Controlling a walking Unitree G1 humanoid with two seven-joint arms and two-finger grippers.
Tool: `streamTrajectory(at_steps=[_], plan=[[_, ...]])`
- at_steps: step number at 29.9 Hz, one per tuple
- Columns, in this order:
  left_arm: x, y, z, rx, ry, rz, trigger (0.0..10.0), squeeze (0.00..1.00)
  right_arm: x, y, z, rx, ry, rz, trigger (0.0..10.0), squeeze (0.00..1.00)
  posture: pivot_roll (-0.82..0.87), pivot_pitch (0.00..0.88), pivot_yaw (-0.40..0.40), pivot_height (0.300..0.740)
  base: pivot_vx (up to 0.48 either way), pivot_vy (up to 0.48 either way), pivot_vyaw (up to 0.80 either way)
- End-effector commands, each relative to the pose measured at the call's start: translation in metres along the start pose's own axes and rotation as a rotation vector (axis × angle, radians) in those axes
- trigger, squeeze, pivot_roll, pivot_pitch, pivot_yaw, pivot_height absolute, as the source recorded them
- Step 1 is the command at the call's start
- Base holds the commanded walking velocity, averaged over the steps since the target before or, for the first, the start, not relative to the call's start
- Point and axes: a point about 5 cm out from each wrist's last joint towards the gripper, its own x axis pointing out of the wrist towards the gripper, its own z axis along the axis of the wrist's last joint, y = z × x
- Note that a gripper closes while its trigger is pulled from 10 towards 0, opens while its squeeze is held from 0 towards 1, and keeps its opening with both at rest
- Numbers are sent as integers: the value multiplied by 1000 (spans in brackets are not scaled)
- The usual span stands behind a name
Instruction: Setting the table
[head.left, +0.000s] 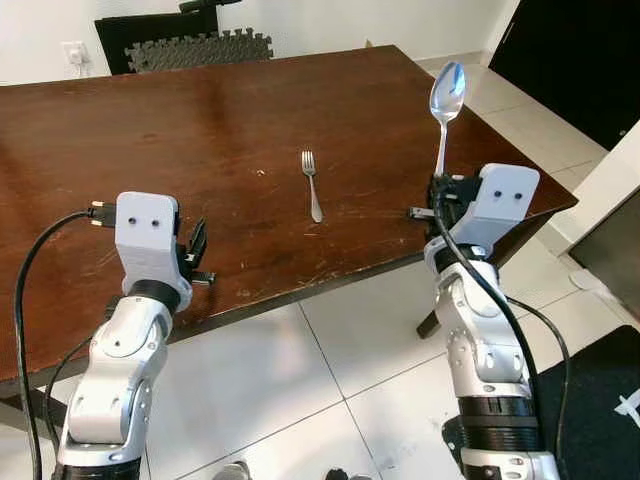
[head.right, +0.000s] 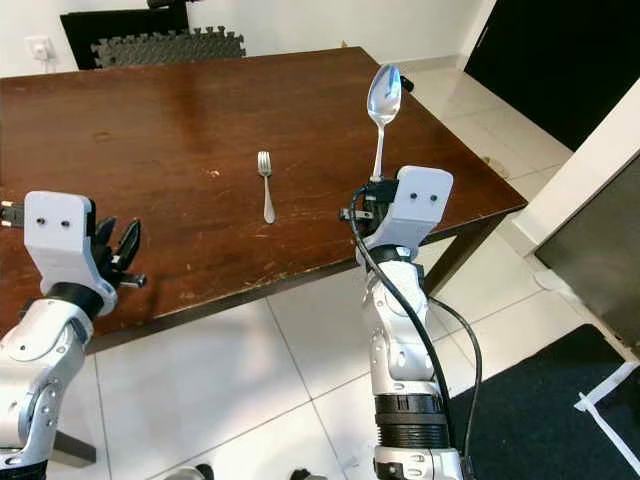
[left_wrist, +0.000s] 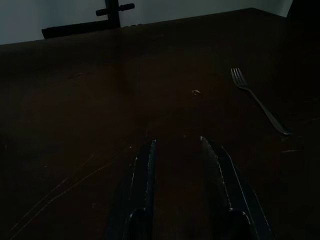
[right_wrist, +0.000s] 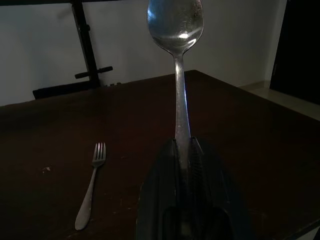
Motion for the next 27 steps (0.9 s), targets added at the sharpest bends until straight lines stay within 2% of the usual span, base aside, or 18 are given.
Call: streamTrajectory(at_steps=[1,27], plan=[[-1,-2,-7,3,22,-9,10000,0,-3,-3,-3,-10,12,-10,10000,0,101,72,1,740,0,0,0],[-1,-3,-8,4,19,-9,10000,0,-3,-5,-3,-10,17,-16,10000,0,104,81,2,740,0,0,0]])
